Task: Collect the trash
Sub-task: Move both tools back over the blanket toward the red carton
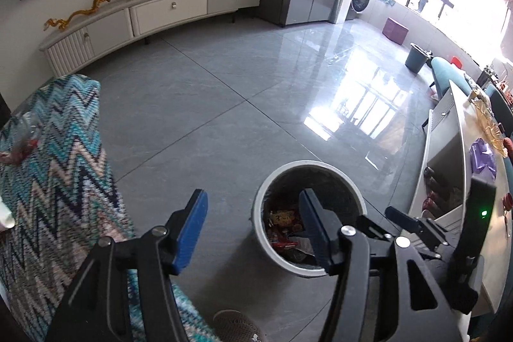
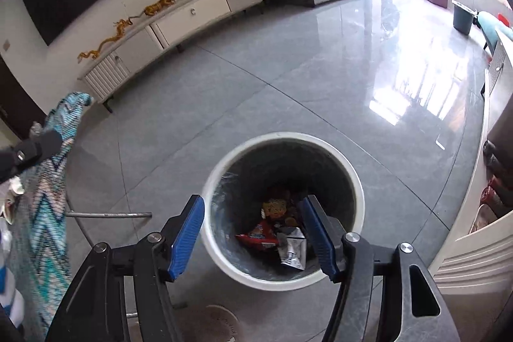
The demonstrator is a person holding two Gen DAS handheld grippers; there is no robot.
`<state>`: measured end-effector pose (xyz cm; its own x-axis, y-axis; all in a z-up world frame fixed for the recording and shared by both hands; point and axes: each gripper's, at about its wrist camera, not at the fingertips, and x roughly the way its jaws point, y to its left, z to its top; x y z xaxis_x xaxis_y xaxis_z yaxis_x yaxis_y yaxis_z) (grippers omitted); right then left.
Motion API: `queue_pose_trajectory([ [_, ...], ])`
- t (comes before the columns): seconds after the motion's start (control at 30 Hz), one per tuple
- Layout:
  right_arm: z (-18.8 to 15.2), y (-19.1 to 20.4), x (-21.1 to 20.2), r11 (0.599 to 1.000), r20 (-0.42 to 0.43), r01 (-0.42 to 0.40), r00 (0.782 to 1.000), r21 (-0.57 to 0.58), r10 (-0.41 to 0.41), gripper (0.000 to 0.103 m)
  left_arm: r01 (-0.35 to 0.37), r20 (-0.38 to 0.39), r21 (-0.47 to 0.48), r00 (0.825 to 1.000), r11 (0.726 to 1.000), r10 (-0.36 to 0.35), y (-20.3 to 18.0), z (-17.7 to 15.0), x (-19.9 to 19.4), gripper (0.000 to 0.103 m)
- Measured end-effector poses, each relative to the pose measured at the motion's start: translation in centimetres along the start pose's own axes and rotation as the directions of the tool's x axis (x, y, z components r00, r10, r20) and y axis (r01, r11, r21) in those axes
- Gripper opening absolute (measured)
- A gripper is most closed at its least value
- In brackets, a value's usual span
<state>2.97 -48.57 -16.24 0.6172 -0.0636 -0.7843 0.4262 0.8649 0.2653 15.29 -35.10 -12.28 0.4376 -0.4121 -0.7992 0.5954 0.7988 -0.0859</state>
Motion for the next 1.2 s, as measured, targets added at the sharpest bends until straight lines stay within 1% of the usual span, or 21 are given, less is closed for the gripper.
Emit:
queue_pose_trajectory([
  [0.13, -0.4, 3.3, -2.5, 0.999, 0.051, -0.017, 0.999, -0.041, 0.019, 0.066, -0.104, 0.039, -0.002, 0.994, 0.995, 0.104, 2.0, -2.3, -2.8, 0.058],
  [0.23, -1.2, 5.8, -3.6, 0.996, 0.063, -0.033, 0.997, -0.079, 0.038, 0.066, -0.194, 0.072, -0.02, 0.978, 0.981, 0.195, 4.2, -4.3, -5.1, 0.058],
  [0.33, -2.1, 8.1, -4.4, 0.992, 0.067, -0.059, 0.996, -0.111, 0.067, 0.067, -0.244, 0.101, -0.067, 0.963, 0.967, 0.25, 6.9, -6.0, -7.8, 0.058],
  [0.4, -2.6, 10.0, -5.0, 0.987, 0.07, -0.081, 0.993, -0.136, 0.091, 0.067, -0.269, 0.119, -0.112, 0.952, 0.957, 0.281, 8.9, -7.0, -9.6, 0.058],
  [0.47, -3.1, 12.1, -5.8, 0.981, 0.077, -0.099, 0.991, -0.169, 0.113, 0.067, -0.305, 0.128, -0.164, 0.936, 0.938, 0.327, 10.8, -7.9, -11.3, 0.066],
  [0.57, -3.5, 14.9, -6.8, 0.969, 0.094, -0.124, 0.985, -0.212, 0.146, 0.07, -0.344, 0.152, -0.238, 0.91, 0.908, 0.385, 13.7, -9.3, -14.1, 0.067],
  [0.6, -3.7, 15.7, -7.2, 0.966, 0.099, -0.129, 0.983, -0.225, 0.154, 0.072, -0.353, 0.161, -0.259, 0.902, 0.899, 0.401, 14.6, -9.8, -15.0, 0.067],
  [0.7, -4.3, 18.1, -8.1, 0.956, 0.114, -0.142, 0.978, -0.257, 0.176, 0.073, -0.376, 0.193, -0.313, 0.874, 0.872, 0.446, 16.8, -10.9, -17.6, 0.067],
  [0.8, -4.8, 20.5, -8.8, 0.943, 0.117, -0.148, 0.975, -0.298, 0.19, 0.074, -0.385, 0.221, -0.351, 0.852, 0.854, 0.475, 18.3, -11.9, -19.6, 0.067],
  [0.87, -5.2, 22.0, -9.3, 0.935, 0.125, -0.148, 0.972, -0.324, 0.197, 0.074, -0.39, 0.243, -0.381, 0.832, 0.838, 0.498, 19.1, -12.6, -21.1, 0.067],
  [0.97, -5.6, 23.6, -10.3, 0.924, 0.138, -0.151, 0.968, -0.35, 0.21, 0.074, -0.39, 0.273, -0.418, 0.808, 0.82, 0.523, 20.3, -13.4, -22.9, 0.067],
  [1.07, -6.1, 25.0, -11.0, 0.916, 0.147, -0.145, 0.966, -0.374, 0.213, 0.075, -0.388, 0.293, -0.449, 0.787, 0.805, 0.543, 21.6, -14.2, -24.3, 0.067],
  [1.2, -6.6, 26.7, -11.2, 0.909, 0.147, -0.134, 0.967, -0.395, 0.207, 0.075, -0.387, 0.308, -0.474, 0.768, 0.791, 0.561, 23.1, -15.3, -25.7, 0.068],
])
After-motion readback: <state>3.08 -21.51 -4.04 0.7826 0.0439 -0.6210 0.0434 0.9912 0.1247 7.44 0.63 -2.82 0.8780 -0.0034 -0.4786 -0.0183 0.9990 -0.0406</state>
